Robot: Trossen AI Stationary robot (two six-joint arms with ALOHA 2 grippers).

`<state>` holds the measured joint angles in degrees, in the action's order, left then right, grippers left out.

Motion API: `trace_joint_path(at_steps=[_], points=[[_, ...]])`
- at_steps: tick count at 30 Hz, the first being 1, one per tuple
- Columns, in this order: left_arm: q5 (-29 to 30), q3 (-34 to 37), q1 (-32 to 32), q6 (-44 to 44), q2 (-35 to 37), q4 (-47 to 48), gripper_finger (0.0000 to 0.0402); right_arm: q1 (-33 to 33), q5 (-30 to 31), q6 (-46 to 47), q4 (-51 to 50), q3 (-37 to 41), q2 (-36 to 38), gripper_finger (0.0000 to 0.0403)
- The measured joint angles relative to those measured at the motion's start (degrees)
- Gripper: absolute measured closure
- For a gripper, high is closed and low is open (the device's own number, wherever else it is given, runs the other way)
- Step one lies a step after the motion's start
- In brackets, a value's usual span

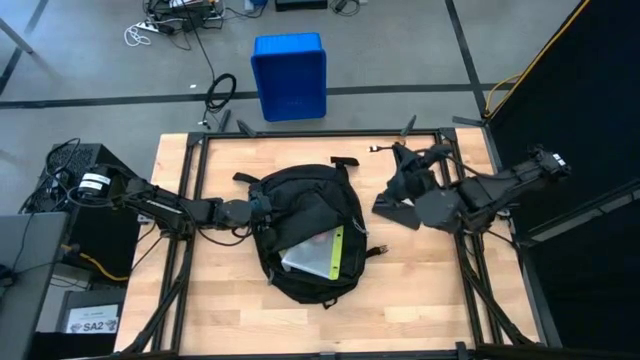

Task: Unpack backpack
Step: Remove the black charger cable from the black backpack

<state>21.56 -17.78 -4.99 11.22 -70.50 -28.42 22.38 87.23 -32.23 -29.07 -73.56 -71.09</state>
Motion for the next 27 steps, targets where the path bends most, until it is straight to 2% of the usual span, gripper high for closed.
trace_joint_path(at_steps=[3, 7, 11, 15, 21, 23, 27], points=[[0.00, 0.00, 0.00, 0.00, 0.00, 0.01, 0.0402, -2.28, -7.99, 9.64, -7.17, 0.00, -0.06, 0.0403], [-0.11, 0.00, 0.02, 0.00, 0.00, 0.01, 0.0402, -7.05, -27.23, 30.76, -22.30, 0.11, -0.51, 0.0403], [-0.24, 0.02, 0.00, 0.00, 0.00, -0.13, 0.0402, -10.74, -35.46, 46.15, -35.55, 3.76, -2.11, 0.0403], [-0.28, 0.02, 0.00, 0.02, 0.00, -0.31, 0.0402, -12.44, -46.65, 55.68, -38.33, 9.56, -1.98, 0.0403], [-0.31, 0.02, 0.00, 0.04, 0.00, -0.45, 0.0402, -12.26, -70.52, 64.09, -36.58, 16.21, -1.94, 0.0403], [-0.31, 0.02, 0.02, 0.23, 0.00, -0.44, 0.0402, -12.16, -74.14, 66.05, -36.70, 18.34, -1.94, 0.0403], [-0.35, 0.02, 0.00, 1.09, 0.00, -0.52, 0.0402, -12.18, -73.04, 66.91, -36.82, 22.76, -1.94, 0.0399]])
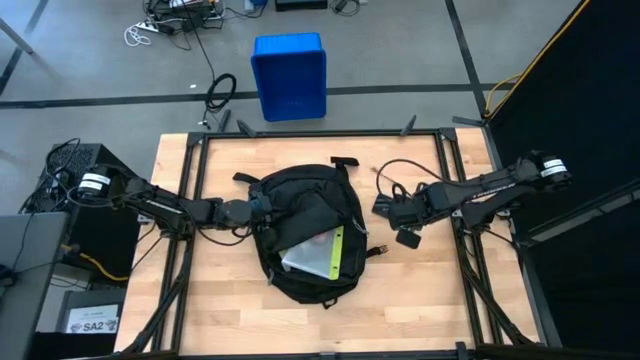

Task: Unpack backpack
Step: Remove the black charger cable from the black backpack, then remove the white zip bag from the black backpack

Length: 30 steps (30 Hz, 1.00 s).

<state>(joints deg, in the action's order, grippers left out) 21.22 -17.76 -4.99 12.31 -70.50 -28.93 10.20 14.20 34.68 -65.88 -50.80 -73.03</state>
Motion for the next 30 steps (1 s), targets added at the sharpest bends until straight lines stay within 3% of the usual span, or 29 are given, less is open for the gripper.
trace_joint_path(at_steps=[8, 17, 22, 30], points=[[-0.05, 0.00, 0.02, 0.02, 0.00, 0.09, 0.0402, -0.16, 0.15, -2.38, 0.49, 3.56, 0.02, 0.0309], [-0.07, 0.00, 0.02, 0.00, 0.00, 0.09, 0.0402, 0.34, 0.42, -3.81, 0.74, -0.56, 0.02, 0.0194], [-0.07, 0.00, 0.02, 0.00, 0.00, 0.11, 0.0402, 2.04, 1.16, -4.38, 1.70, -3.82, 0.02, 0.0165], [-0.07, 0.00, 0.02, 0.00, 0.00, 0.11, 0.0402, 3.92, 1.17, -7.31, 8.24, -4.86, 0.04, 0.0151]])
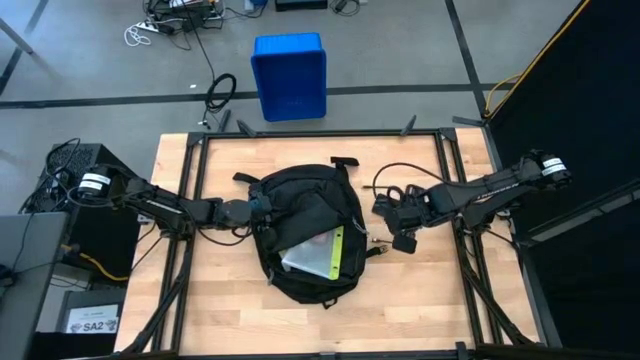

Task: Unpack backpack
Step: Remove the white zip bag from the black backpack

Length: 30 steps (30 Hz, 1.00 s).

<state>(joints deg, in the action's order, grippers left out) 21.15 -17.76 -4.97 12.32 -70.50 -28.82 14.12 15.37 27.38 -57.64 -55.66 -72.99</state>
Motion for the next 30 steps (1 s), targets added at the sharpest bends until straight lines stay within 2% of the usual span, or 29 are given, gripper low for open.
trace_joint_path(at_steps=[3, 8, 13, 20, 30], points=[[0.00, 0.00, 0.00, 0.00, 0.00, -0.02, 0.0402, 1.33, -0.28, -4.12, 10.76, 0.00, 0.00, 0.0149], [0.00, 0.00, -0.01, 0.00, 0.00, -0.04, 0.0402, 5.58, -0.58, -17.28, 34.85, 0.00, -0.23, 0.0157], [0.00, 0.00, -0.02, -0.02, 0.00, -0.19, 0.0402, 9.48, -0.63, -27.23, 53.35, -0.04, -4.89, 0.0168], [0.02, 0.00, 0.00, 0.00, 0.00, -0.25, 0.0402, 8.50, 0.33, -30.05, 63.23, -0.12, -17.88, 0.0166], [0.02, 0.00, -0.02, -0.02, 0.00, -1.10, 0.0402, 8.48, -0.01, -29.55, 63.88, -8.94, -31.90, 0.0132]])
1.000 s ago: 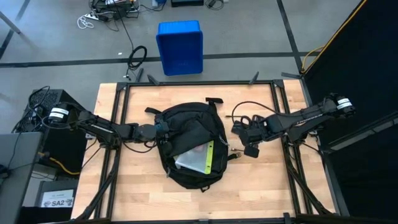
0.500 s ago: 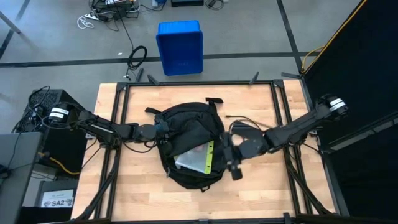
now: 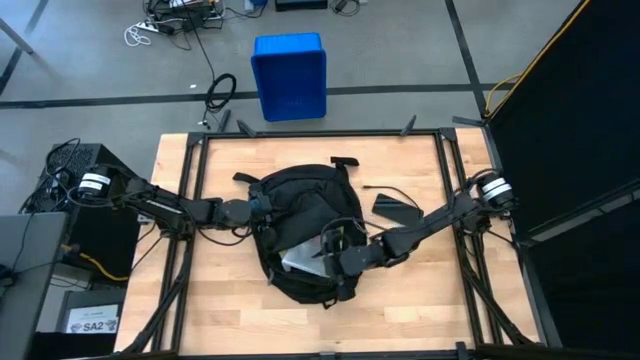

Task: Unpack backpack
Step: Remove the white zip bag from the black backpack

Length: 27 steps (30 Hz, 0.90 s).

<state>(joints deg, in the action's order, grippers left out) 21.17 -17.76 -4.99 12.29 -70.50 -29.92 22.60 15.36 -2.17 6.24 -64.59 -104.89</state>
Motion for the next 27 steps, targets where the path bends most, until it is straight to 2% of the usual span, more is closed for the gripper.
trace_joint_path(at_steps=[8, 12, 17, 21, 26, 27], points=[[0.01, 0.00, 0.00, 0.00, 0.00, -0.61, 0.0402, 0.13, 2.58, 1.14, -1.11, -2.93, -2.62, 0.0126], [0.02, -0.01, 0.00, 0.00, -0.02, -1.15, 0.0402, -0.74, 6.81, 1.30, -4.88, -2.95, -3.66, 0.0143], [0.08, -0.02, 0.02, 0.00, -0.02, -1.80, 0.0402, -2.48, 7.67, 2.65, -8.92, -2.90, -4.71, 0.0175], [0.11, 0.00, 0.02, -0.20, -0.03, -1.98, 0.0402, -3.04, 7.83, 1.31, -9.22, -2.89, -4.71, 0.0235], [0.11, 0.00, 0.02, -0.20, -0.02, -1.98, 0.0402, -3.05, 7.51, -1.86, -9.63, -2.87, -4.71, 0.0373], [0.11, 0.00, 0.02, -0.21, -0.02, -2.01, 0.0402, -3.05, 7.54, -2.28, -9.80, -2.87, -4.71, 0.0387]])
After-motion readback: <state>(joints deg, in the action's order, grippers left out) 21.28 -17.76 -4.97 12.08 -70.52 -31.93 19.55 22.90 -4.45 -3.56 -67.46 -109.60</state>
